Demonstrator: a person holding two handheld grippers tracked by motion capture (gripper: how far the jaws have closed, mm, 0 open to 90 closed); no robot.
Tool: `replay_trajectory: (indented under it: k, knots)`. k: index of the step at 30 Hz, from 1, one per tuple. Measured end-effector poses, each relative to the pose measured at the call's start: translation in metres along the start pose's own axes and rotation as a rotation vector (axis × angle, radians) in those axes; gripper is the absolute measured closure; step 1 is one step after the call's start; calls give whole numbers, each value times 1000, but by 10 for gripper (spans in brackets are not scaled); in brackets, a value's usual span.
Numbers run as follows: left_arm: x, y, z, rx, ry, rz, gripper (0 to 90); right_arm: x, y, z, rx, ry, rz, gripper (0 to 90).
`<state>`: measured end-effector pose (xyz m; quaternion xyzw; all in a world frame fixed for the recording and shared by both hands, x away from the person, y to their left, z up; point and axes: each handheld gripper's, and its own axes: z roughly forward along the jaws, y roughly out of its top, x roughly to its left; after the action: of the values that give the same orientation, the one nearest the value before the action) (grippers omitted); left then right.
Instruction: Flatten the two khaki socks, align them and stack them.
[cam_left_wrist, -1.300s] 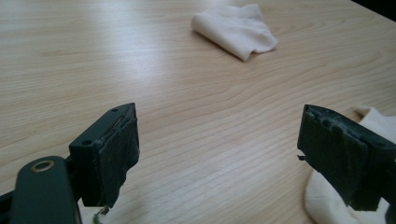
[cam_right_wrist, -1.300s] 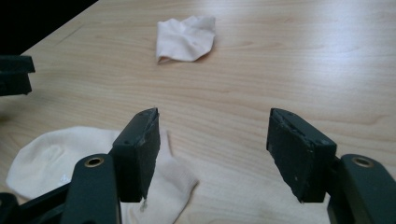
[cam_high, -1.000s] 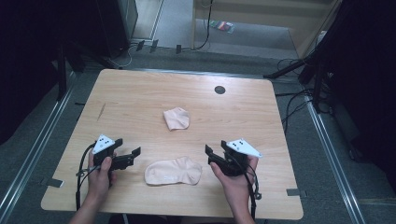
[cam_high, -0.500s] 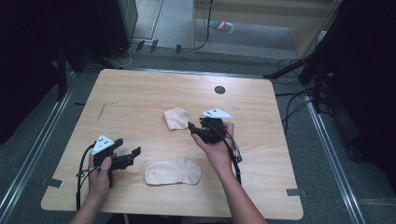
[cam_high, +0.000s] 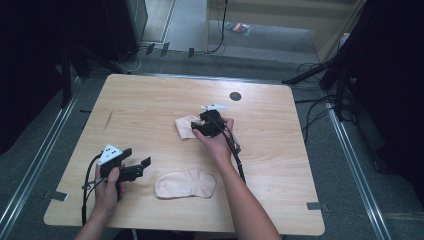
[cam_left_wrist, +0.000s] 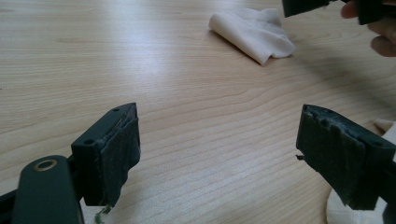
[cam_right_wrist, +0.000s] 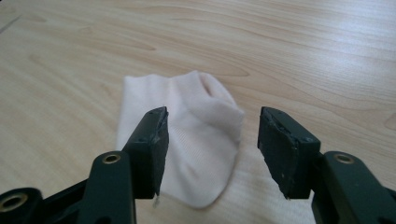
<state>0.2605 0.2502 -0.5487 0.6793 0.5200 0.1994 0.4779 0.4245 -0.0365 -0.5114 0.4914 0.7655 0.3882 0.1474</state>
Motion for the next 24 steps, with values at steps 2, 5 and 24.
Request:
replay_trajectory:
  k: [2, 5, 24]
  knots:
    - [0, 0, 0, 2, 0, 3, 143, -5, 1, 13, 26, -10, 29, 441]
    - [0, 0, 0, 3, 2, 4, 144, -5, -1, 23, 54, -7, 34, 476]
    - [-1, 0, 1, -2, 5, 0, 144, 26, 34, -27, -19, 8, -40, 893]
